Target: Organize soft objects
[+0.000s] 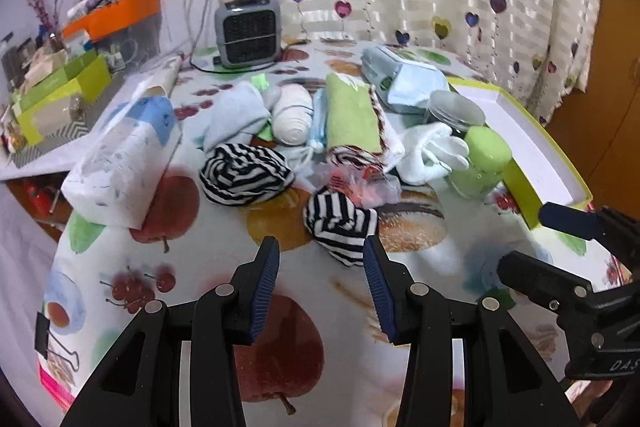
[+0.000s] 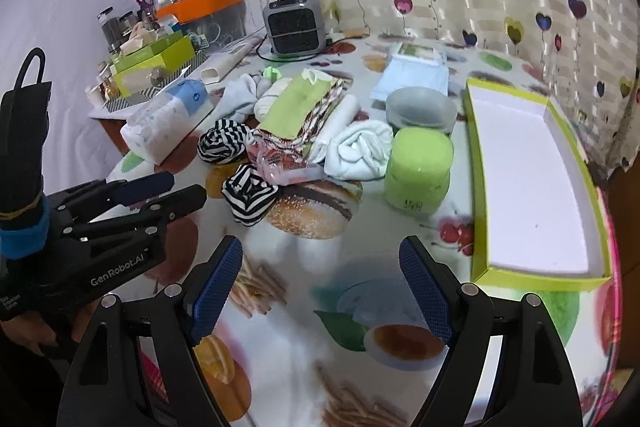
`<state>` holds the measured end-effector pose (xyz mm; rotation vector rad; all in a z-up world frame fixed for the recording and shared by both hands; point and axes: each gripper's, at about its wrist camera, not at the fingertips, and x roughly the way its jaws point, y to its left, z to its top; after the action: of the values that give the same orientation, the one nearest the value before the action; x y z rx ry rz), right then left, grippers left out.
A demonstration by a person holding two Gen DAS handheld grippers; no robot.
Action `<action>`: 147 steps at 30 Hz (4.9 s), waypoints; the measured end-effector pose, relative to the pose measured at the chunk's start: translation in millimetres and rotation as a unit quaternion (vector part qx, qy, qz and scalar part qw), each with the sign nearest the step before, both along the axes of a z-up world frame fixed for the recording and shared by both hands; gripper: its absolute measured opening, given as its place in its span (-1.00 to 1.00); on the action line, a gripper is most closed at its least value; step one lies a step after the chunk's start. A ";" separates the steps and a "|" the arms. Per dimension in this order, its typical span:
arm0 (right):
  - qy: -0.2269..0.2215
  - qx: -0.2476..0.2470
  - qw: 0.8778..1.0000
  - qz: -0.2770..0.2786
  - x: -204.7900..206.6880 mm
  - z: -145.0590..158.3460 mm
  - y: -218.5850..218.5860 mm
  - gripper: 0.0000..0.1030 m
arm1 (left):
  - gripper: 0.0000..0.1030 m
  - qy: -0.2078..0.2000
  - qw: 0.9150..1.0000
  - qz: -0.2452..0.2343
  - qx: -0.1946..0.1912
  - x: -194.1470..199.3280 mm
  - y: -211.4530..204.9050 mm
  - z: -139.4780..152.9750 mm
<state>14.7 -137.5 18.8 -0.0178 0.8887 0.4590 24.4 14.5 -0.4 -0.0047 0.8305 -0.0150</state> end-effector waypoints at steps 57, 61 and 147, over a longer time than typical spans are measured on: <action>0.013 -0.025 1.000 0.013 31.9 1.5 29.4 0.57 | -0.17 0.010 1.000 0.012 -0.017 22.7 23.3 -8.8; 0.016 -0.026 0.999 0.012 35.6 1.1 31.4 0.57 | -0.17 0.011 1.000 0.012 -0.022 23.7 24.2 -9.3; -0.047 0.048 0.997 0.026 104.8 27.6 39.9 -0.71 | -0.74 0.011 0.990 -0.037 -0.136 50.1 38.3 -34.4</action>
<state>119.6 -97.5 46.5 0.0254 0.7740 0.5443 74.5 52.8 -34.7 -0.2310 0.8451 -0.1985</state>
